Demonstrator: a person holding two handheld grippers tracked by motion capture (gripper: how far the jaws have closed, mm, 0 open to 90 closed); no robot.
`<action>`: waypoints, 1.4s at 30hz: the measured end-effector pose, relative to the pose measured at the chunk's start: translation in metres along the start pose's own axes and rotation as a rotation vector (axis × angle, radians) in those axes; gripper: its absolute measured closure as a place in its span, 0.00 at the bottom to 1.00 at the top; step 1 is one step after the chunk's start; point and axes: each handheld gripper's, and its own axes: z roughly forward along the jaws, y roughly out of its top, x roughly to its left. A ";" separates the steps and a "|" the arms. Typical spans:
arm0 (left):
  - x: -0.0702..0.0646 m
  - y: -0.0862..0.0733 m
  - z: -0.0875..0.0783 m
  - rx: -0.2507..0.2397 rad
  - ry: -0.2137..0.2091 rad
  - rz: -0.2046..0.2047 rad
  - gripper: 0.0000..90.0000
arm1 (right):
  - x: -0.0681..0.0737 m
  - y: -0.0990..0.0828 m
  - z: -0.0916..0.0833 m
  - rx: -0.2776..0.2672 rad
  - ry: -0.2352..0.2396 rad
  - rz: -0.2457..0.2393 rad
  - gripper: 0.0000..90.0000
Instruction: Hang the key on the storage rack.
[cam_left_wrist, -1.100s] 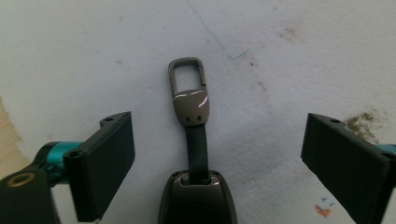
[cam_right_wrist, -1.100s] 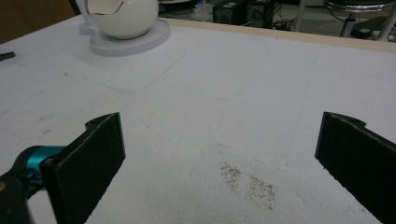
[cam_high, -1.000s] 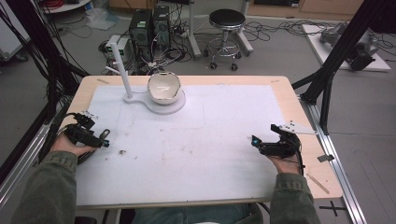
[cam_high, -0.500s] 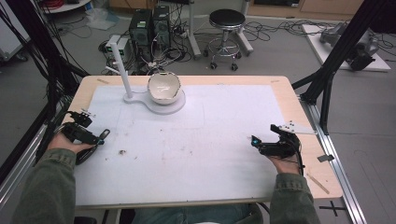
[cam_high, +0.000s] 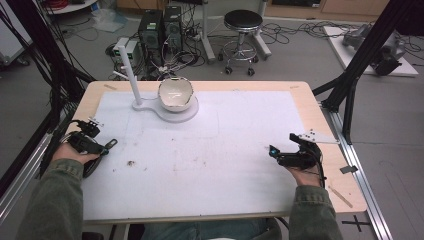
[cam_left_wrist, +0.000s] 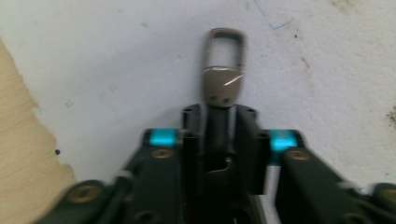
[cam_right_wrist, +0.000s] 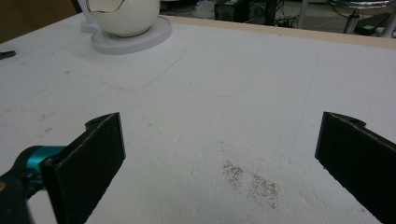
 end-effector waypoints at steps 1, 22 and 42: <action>0.000 0.000 0.000 0.000 0.000 0.000 0.90 | 0.000 0.000 0.000 0.000 0.000 0.000 0.00; -0.003 0.016 -0.022 -0.054 -0.058 0.053 0.92 | 0.000 0.000 0.000 0.000 0.001 -0.001 0.01; -0.008 0.060 -0.068 -0.142 -0.144 0.150 0.92 | 0.000 0.000 0.000 0.002 -0.001 -0.003 0.01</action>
